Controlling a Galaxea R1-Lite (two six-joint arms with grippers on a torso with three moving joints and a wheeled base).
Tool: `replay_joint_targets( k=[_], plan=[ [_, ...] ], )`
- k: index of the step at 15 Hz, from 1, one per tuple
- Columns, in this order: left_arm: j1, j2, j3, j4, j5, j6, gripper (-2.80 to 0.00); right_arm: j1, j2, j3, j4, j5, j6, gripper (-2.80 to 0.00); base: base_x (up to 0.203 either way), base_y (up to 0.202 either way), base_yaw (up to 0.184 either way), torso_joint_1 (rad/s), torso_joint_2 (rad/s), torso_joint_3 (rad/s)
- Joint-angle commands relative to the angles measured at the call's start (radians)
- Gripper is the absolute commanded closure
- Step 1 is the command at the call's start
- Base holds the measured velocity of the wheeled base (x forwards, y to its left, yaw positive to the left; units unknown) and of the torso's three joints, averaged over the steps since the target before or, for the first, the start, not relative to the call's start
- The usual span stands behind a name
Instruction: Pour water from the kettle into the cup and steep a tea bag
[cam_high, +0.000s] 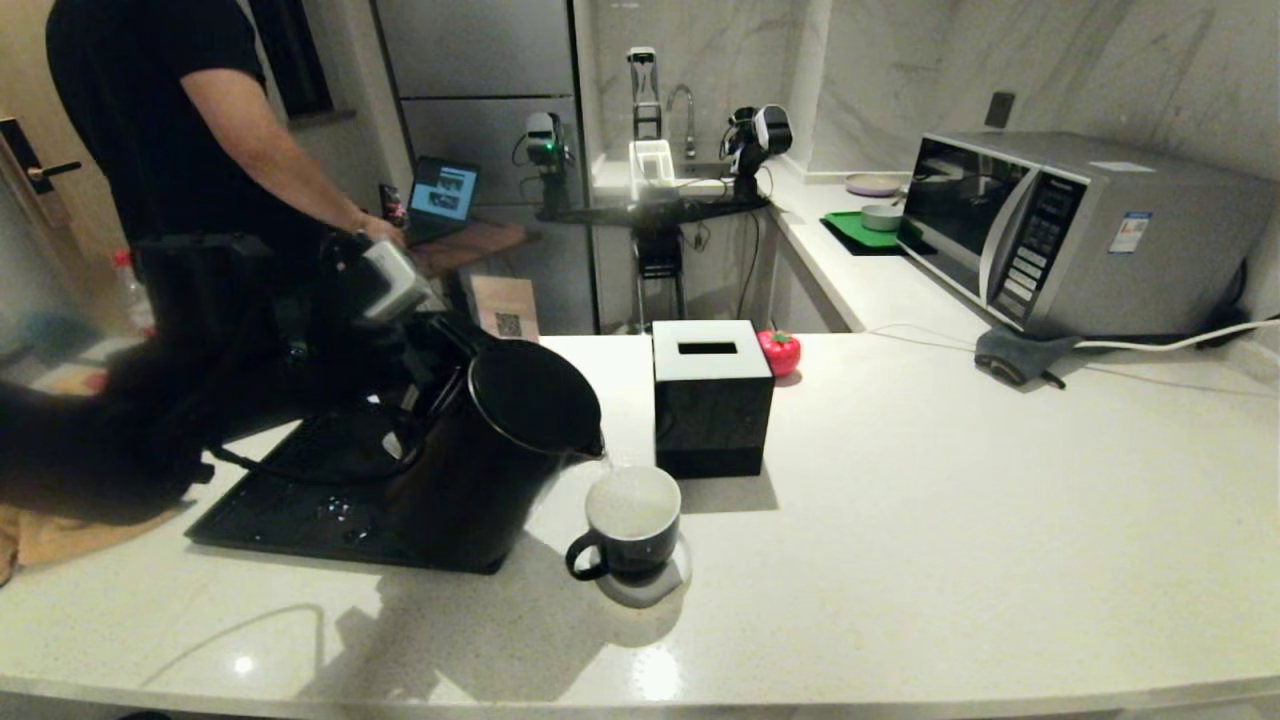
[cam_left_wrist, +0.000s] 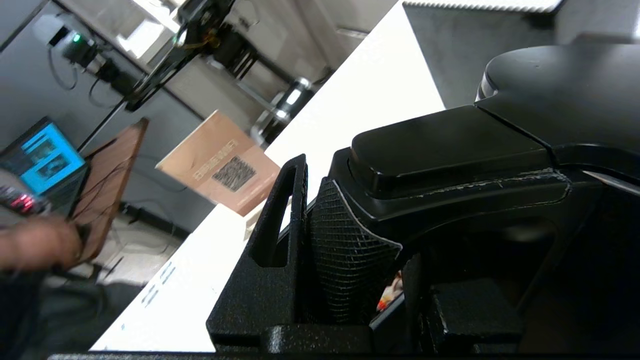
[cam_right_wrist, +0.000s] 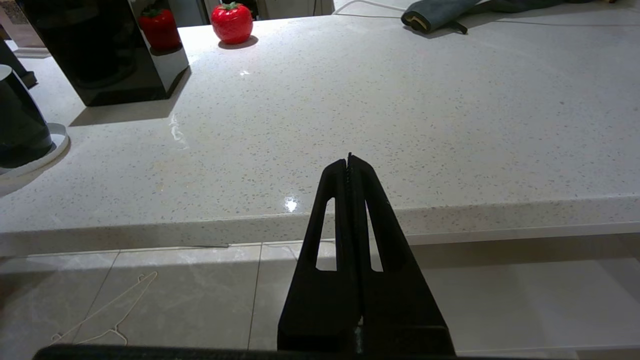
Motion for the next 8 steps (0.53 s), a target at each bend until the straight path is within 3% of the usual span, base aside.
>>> replay_joint_targets(
  k=[1, 8],
  plan=[
    [-0.011, 0.01, -0.001, -0.005, 0.0, 0.007, 0.0, 0.0, 0.001, 0.0, -0.001, 0.0, 0.0, 0.0, 0.0, 0.0, 0.0, 0.0, 0.0, 0.0],
    [-0.016, 0.018, -0.014, 0.033, 0.003, 0.049, 0.0, 0.0, 0.001, 0.0, 0.0, 0.0, 0.0, 0.0, 0.0, 0.0, 0.0, 0.0, 0.0, 0.0]
  ],
)
